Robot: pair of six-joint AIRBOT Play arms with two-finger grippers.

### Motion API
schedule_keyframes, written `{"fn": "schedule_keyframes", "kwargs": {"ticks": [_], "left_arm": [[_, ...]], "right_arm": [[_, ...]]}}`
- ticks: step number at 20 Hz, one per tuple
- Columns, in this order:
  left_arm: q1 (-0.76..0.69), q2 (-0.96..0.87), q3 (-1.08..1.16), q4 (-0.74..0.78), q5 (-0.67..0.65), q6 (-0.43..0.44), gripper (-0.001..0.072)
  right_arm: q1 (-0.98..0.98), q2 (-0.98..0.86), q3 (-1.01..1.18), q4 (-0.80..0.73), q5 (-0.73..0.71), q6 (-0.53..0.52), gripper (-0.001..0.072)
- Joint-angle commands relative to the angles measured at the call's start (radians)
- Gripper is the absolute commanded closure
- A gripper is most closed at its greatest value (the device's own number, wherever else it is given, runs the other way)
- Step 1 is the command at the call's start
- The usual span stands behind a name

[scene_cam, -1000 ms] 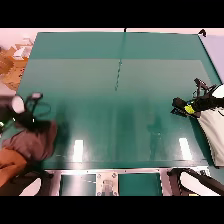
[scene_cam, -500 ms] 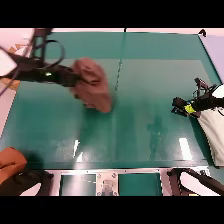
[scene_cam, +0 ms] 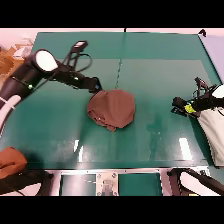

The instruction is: Fold the shirts.

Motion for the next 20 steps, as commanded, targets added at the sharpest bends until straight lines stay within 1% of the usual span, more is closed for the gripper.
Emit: {"fn": "schedule_keyframes", "kwargs": {"ticks": [1, 2, 3, 4, 5, 7, 9, 11, 12, 13, 16, 17, 18, 19, 20], "left_arm": [[0.142, -0.008, -0.012, -0.007, -0.178, -0.037, -0.0012], [0.161, -0.008, -0.044, -0.005, -0.190, -0.044, -0.0012], [0.166, -0.008, -0.087, -0.005, -0.185, -0.044, -0.0012], [0.166, -0.008, -0.144, -0.008, -0.156, -0.044, -0.0012], [0.161, -0.009, -0.217, -0.033, -0.099, -0.043, -0.0012], [0.158, -0.011, -0.365, -0.126, 0.058, -0.037, -0.0012], [0.158, -0.021, -0.480, -0.274, 0.206, 0.036, -0.0012], [0.157, -0.049, -0.542, -0.456, 0.304, 0.146, -0.0010], [0.157, -0.069, -0.554, -0.527, 0.321, 0.191, -0.0008], [0.157, -0.098, -0.554, -0.589, 0.318, 0.225, -0.0003], [0.157, -0.150, -0.554, -0.766, 0.304, 0.349, 0.0000], [0.157, -0.157, -0.554, -0.785, 0.302, 0.376, 0.0146], [0.157, -0.161, -0.554, -0.788, 0.293, 0.401, 0.0379], [0.158, -0.163, -0.554, -0.782, 0.278, 0.409, 0.0503], [0.164, -0.162, -0.551, -0.777, 0.249, 0.433, 0.0682]], "right_arm": [[0.001, -0.024, 0.001, 0.132, -0.036, -0.118, 0.0426], [0.001, -0.044, 0.004, 0.223, -0.052, -0.181, 0.0346], [0.001, -0.072, 0.011, 0.324, -0.060, -0.245, 0.0334], [0.002, -0.103, 0.018, 0.413, -0.063, -0.294, 0.0288], [0.006, -0.143, 0.026, 0.489, -0.063, -0.341, 0.0256], [0.026, -0.225, 0.038, 0.571, -0.077, -0.387, 0.0256], [0.055, -0.318, 0.064, 0.635, -0.093, -0.436, 0.0256], [0.093, -0.412, 0.116, 0.688, -0.092, -0.467, 0.0255], [0.114, -0.452, 0.145, 0.698, -0.092, -0.467, 0.0253], [0.138, -0.491, 0.178, 0.699, -0.092, -0.467, 0.0212], [0.201, -0.571, 0.249, 0.699, -0.092, -0.467, 0.0208], [0.215, -0.586, 0.263, 0.699, -0.093, -0.467, 0.0208], [0.227, -0.596, 0.272, 0.700, -0.092, -0.467, 0.0208], [0.235, -0.599, 0.274, 0.700, -0.093, -0.467, 0.0208], [0.237, -0.599, 0.274, 0.699, -0.092, -0.467, 0.0208]]}}
